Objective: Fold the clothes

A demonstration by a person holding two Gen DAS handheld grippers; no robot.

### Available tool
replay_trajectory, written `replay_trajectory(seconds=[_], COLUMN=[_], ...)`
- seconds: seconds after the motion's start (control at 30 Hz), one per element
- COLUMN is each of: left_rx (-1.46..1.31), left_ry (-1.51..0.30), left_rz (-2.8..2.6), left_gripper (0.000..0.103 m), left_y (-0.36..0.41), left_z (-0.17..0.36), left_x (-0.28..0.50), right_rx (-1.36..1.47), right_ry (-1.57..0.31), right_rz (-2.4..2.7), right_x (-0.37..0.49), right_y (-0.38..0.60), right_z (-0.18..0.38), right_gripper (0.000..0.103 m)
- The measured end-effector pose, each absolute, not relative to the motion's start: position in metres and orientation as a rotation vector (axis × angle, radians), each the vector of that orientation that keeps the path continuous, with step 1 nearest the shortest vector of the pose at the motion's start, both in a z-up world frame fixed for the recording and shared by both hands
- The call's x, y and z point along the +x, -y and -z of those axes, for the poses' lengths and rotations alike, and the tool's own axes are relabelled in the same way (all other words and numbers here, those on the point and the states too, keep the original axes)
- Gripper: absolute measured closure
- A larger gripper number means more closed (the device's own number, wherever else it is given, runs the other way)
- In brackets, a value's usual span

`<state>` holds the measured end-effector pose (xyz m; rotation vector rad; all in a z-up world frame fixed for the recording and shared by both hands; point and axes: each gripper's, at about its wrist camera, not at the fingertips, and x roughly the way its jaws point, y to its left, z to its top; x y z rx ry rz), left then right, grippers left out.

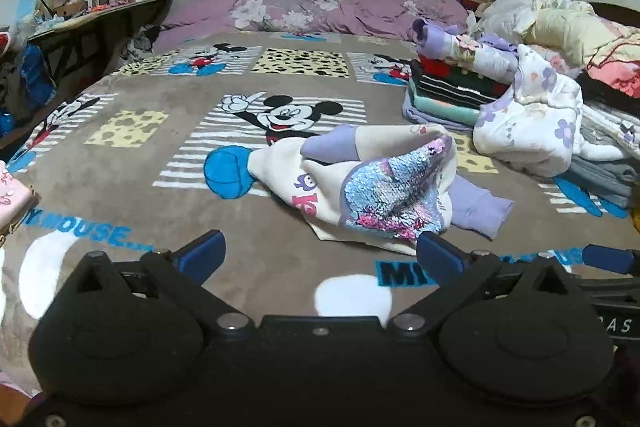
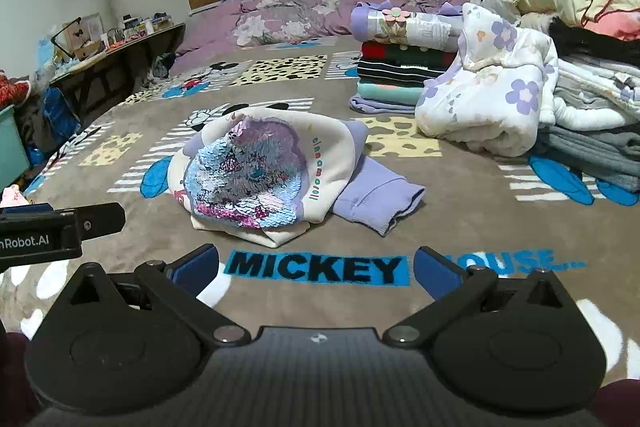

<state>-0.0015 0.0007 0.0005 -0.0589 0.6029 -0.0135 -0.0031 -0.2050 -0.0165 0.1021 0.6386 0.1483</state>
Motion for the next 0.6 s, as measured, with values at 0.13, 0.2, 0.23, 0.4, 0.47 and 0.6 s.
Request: replay_trajectory(seconds=[0.13, 0.2, 0.23, 0.4, 0.47, 0.6], left_rx=[-0.088, -0.090, -0.083, -0.079, -0.082, -0.085], left_ry=[-0.585, -0.592, -0.598, -0.609, -0.610, -0.614], left_rz=[0.020, 0.021, 0.017, 0.007, 0.006, 0.008], left_gripper=[0.000, 0.000, 0.000, 0.000, 0.000, 0.000], left_y=[-0.0028, -0.0066, -0.0042, -0.0060, -0.0070, -0.0078], left_z=[-0.0015, -0.0004, -0.0003, -0.0012, -0.0008, -0.0015], left_x=[-0.0047, -0.0049, -0.0033, -0.0040, -0.0041, -0.0048], right_rx=[0.092, 0.092, 0.093, 0.092, 0.089, 0.079], right_ry=[-0.632, -0.633, -0.633, -0.637, -0.641, -0.644], right_rz=[-0.152, -0.153, -0.153, -0.154, -0.154, -0.151], right_x=[0.0007, -0.0026, -0.0038, -0.0063, -0.0064, -0.0081], right_y=[0.1948, 0.1980, 0.1987, 0.2008, 0.2016, 0.2001], right_z=[0.0181, 0.0157, 0.0152, 0.0119, 0.0105, 0.0116], right_gripper=[0.000, 0.000, 0.000, 0.000, 0.000, 0.000])
